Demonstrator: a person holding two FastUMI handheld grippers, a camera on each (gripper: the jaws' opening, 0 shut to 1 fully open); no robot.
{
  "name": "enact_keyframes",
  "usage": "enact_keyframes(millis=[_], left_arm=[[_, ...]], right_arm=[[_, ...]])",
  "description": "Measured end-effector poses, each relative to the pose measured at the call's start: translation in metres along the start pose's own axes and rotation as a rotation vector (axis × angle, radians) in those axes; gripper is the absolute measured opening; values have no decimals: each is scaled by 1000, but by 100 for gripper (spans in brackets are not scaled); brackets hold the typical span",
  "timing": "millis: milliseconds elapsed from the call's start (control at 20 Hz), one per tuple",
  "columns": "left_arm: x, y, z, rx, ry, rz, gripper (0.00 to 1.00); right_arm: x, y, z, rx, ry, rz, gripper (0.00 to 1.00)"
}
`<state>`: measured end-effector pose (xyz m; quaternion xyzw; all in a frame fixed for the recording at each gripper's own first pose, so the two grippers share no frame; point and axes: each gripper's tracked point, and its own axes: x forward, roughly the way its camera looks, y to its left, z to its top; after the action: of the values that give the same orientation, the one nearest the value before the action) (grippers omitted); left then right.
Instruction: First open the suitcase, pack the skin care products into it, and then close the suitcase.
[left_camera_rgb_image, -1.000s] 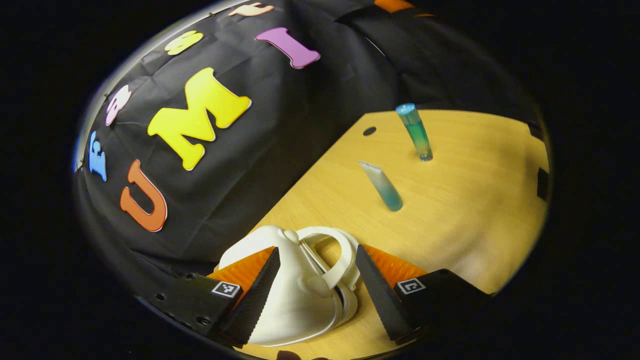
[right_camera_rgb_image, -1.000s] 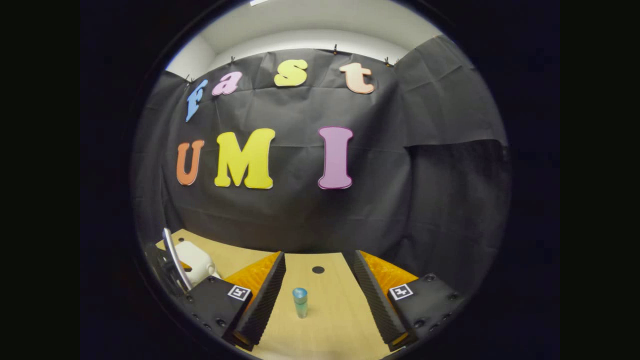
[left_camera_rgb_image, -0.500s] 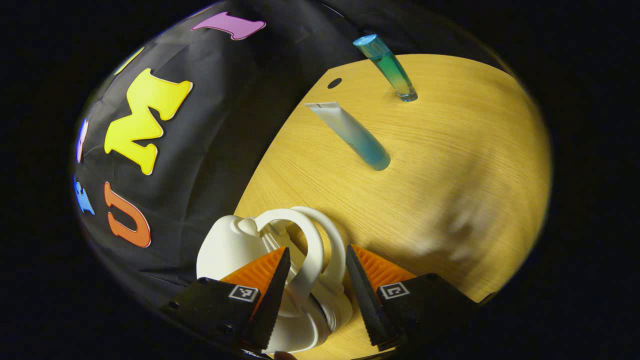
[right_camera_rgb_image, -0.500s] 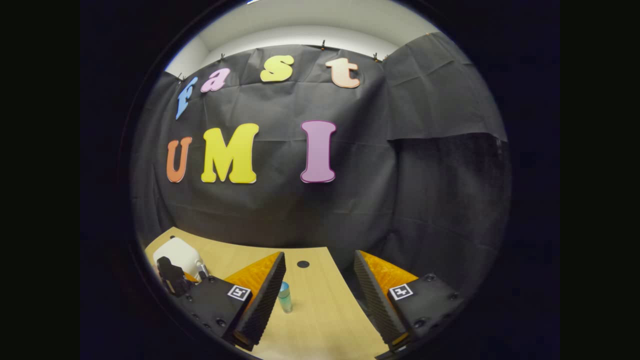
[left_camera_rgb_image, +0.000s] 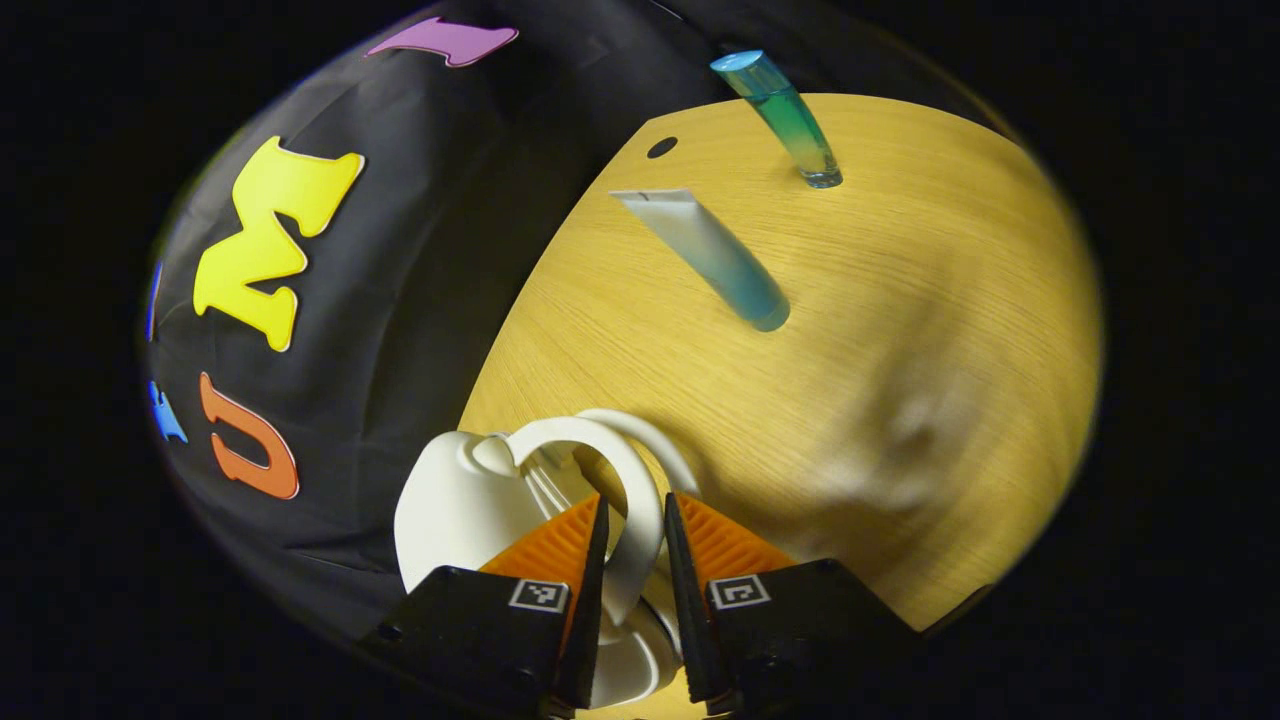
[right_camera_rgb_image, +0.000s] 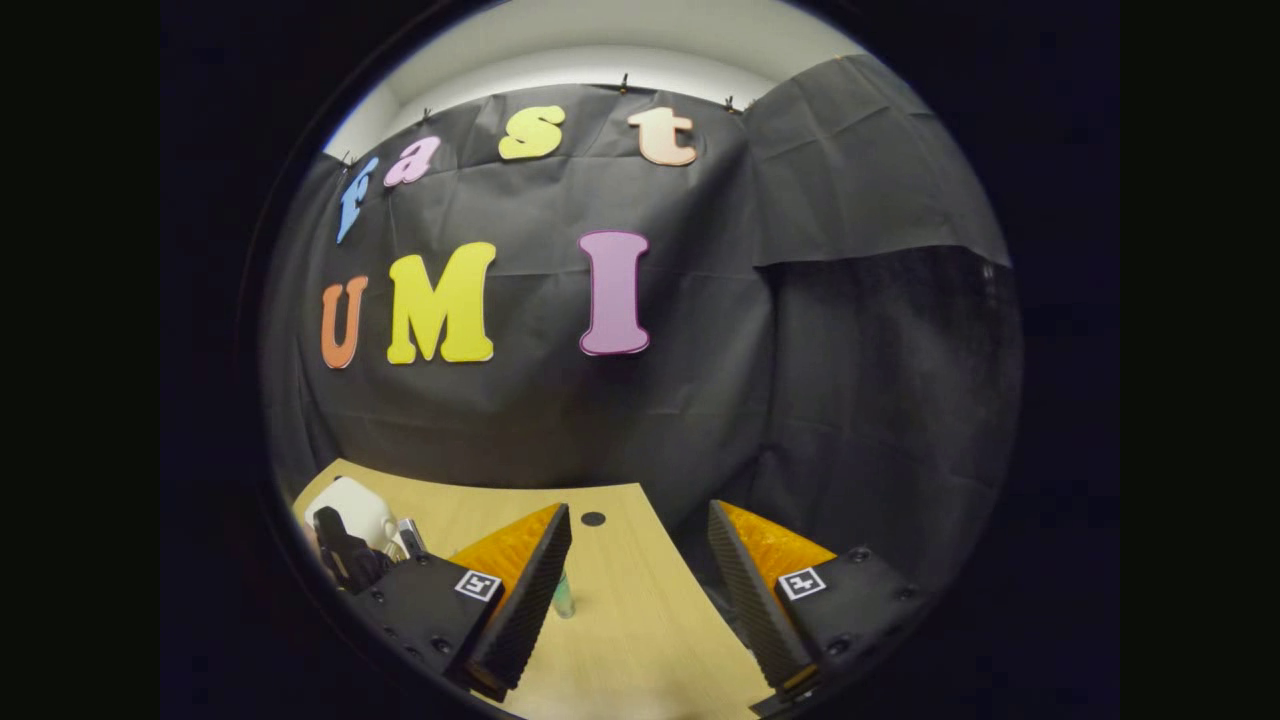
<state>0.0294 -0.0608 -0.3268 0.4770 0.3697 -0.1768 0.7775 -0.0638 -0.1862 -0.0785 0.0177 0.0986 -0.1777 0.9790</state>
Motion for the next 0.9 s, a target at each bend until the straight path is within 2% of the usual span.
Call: enact_keyframes(millis=[150, 400, 500, 750, 900], left_arm=[[1, -1, 2, -13, 29, -17, 35], [-32, 25, 17, -133, -46, 13, 13], [-54, 48, 20, -208, -101, 37, 10], [-116, 158, 9, -457, -282, 153, 5], [-143, 241, -43, -586, -376, 248, 3]], right_arm=[[0, 4, -2, -1, 3, 9, 81], [-3, 15, 4, -6, -14, 23, 82], [-3, 23, 6, -7, -21, 36, 82], [-4, 67, 22, -22, -59, 116, 82], [-7, 101, 26, -41, -68, 181, 82]])
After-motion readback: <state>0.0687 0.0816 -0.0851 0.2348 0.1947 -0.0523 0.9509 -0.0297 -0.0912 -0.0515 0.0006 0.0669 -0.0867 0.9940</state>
